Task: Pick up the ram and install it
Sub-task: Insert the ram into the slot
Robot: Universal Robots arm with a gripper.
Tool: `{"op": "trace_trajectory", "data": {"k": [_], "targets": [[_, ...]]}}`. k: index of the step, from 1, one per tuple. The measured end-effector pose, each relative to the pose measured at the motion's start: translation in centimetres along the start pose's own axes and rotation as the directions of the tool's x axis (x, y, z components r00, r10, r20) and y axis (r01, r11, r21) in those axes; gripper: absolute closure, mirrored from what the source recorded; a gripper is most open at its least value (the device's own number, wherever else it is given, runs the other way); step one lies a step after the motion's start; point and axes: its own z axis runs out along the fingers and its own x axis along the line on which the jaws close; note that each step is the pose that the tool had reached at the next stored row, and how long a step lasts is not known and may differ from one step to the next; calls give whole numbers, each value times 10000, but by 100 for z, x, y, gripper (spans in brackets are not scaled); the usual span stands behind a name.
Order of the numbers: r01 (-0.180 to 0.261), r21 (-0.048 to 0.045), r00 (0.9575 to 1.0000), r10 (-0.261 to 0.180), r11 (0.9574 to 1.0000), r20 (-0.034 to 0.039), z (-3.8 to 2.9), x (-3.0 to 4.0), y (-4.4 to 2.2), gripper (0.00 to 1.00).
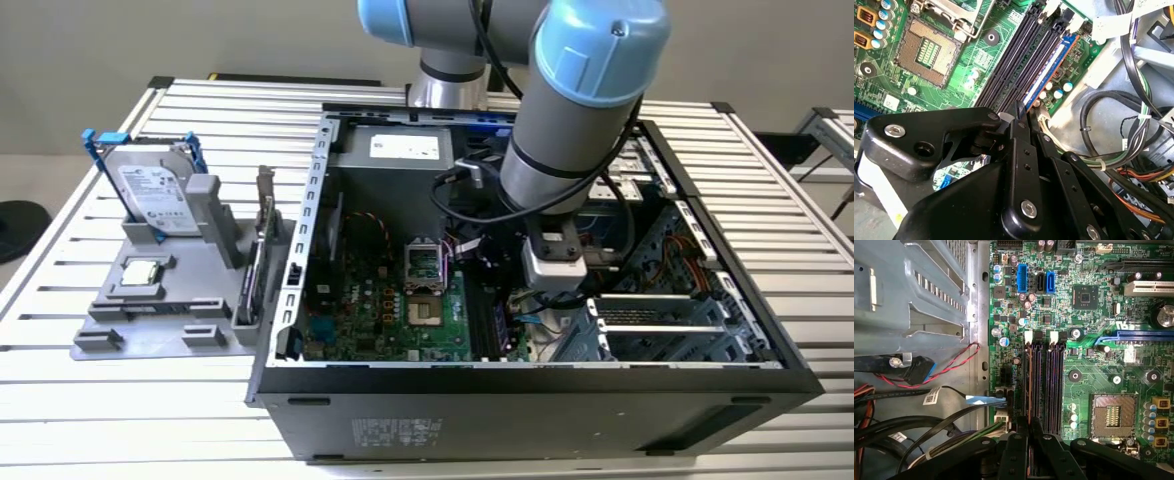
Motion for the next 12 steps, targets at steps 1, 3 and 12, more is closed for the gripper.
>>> {"op": "trace_trajectory", "data": {"k": [1, 3, 12], "targets": [[0, 6, 10000, 0, 10000, -1, 3, 0, 1, 100], [1, 18, 10000, -1, 10000, 0, 7, 0, 2, 100], [1, 26, 10000, -1, 10000, 0, 9, 0, 4, 100]]}}
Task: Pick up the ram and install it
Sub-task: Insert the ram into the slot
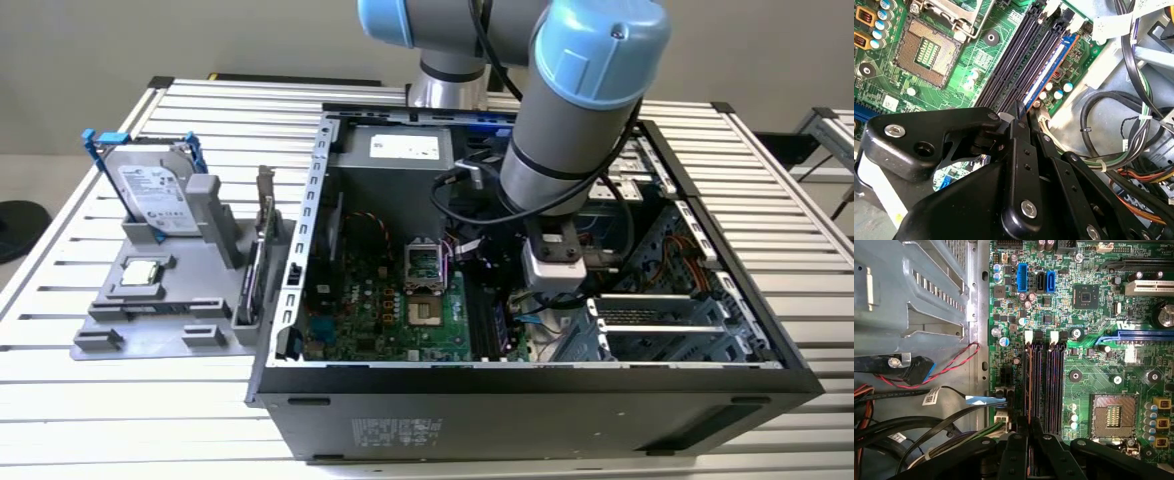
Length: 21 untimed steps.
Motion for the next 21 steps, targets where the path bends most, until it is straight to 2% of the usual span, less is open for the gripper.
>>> {"op": "trace_trajectory", "data": {"k": [5, 12, 13, 18, 21], "targets": [[0, 33, 10000, 0, 10000, -1, 17, 1, 21, 100], [0, 14, 10000, 0, 10000, 1, 16, 0, 26, 100], [0, 20, 10000, 0, 10000, 1, 16, 0, 26, 0], [0, 26, 10000, 0, 10000, 1, 6, 1, 24, 0], [0, 25, 10000, 0, 10000, 1, -122, -2, 23, 0]]}}
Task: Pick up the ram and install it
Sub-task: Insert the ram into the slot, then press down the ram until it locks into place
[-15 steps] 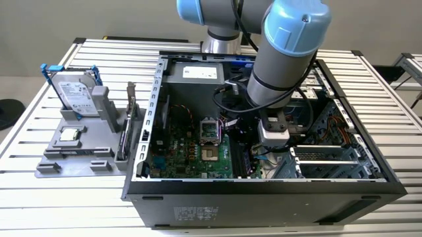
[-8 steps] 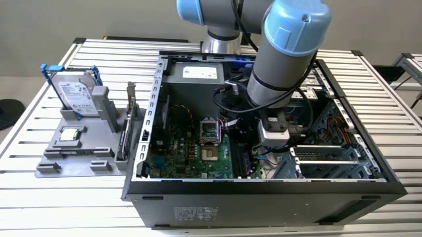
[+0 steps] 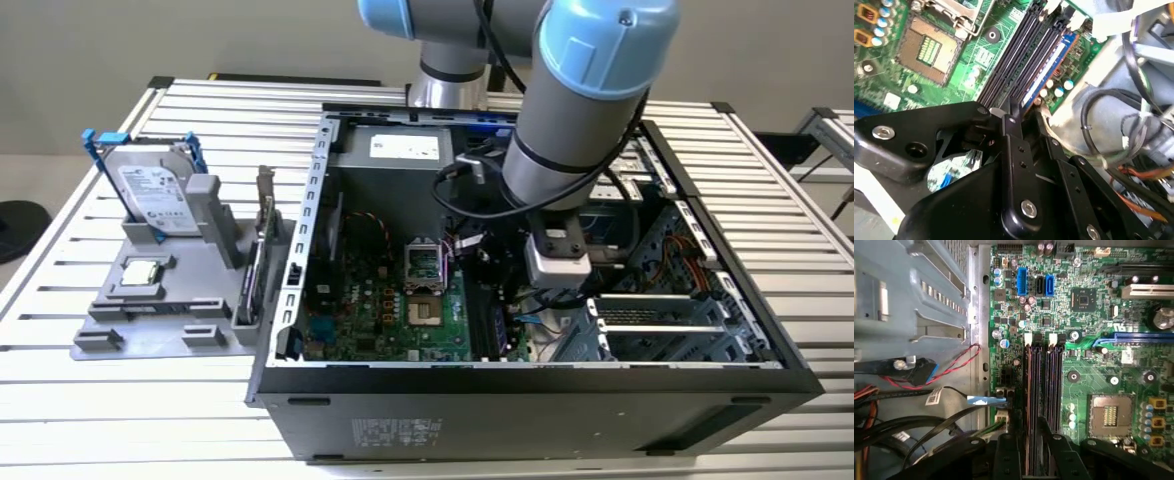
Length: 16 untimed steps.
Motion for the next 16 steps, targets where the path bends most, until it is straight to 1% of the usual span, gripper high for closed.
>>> {"op": "trace_trajectory", "data": {"k": [2, 6, 8, 9, 10, 16], "targets": [[0, 0, 10000, 0, 10000, 0, -94, -2, -1, 0], [0, 1, 10000, 0, 10000, 0, -245, -4, -3, 0], [1, 0, 10000, -1, 10000, 1, -297, -5, -2, 0], [1, 0, 10000, -1, 10000, 0, -309, -5, -1, 0], [1, 5, 10000, -1, 10000, -1, -307, -5, -1, 100], [0, 20, 10000, 0, 10000, 0, -308, -5, 0, 100]]}}
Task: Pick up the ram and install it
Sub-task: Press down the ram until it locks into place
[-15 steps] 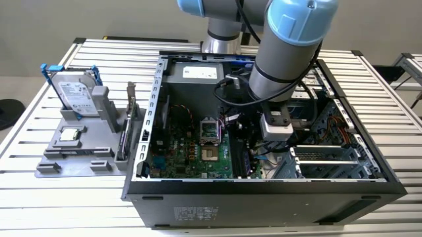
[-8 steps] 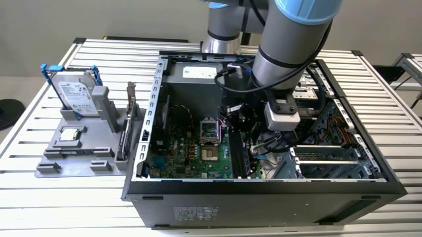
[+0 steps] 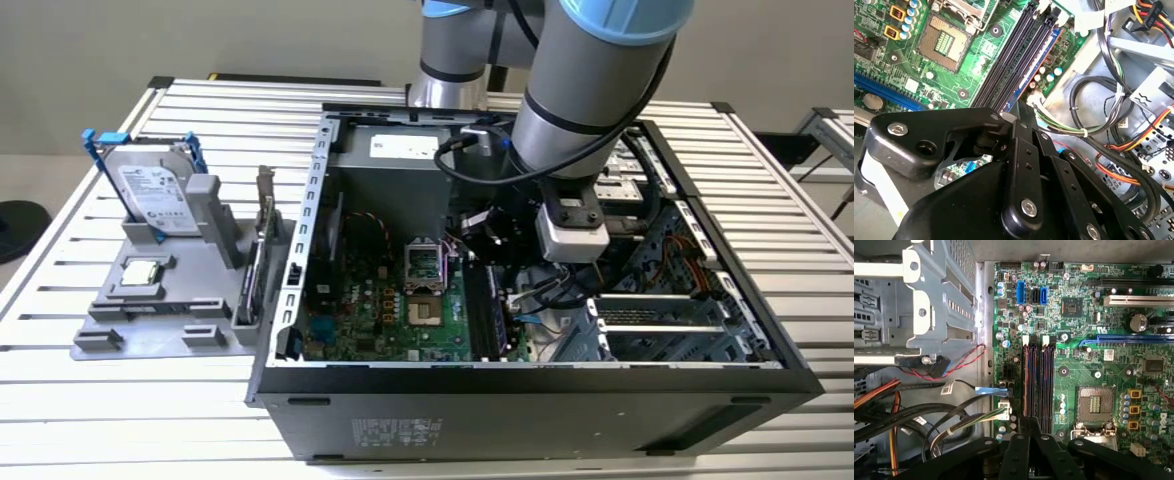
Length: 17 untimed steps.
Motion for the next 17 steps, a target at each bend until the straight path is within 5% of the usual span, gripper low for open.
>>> {"op": "trace_trajectory", "data": {"k": [17], "targets": [[8, 55, 10000, -8, 10000, 1, 0, 0, 3, 100]]}}
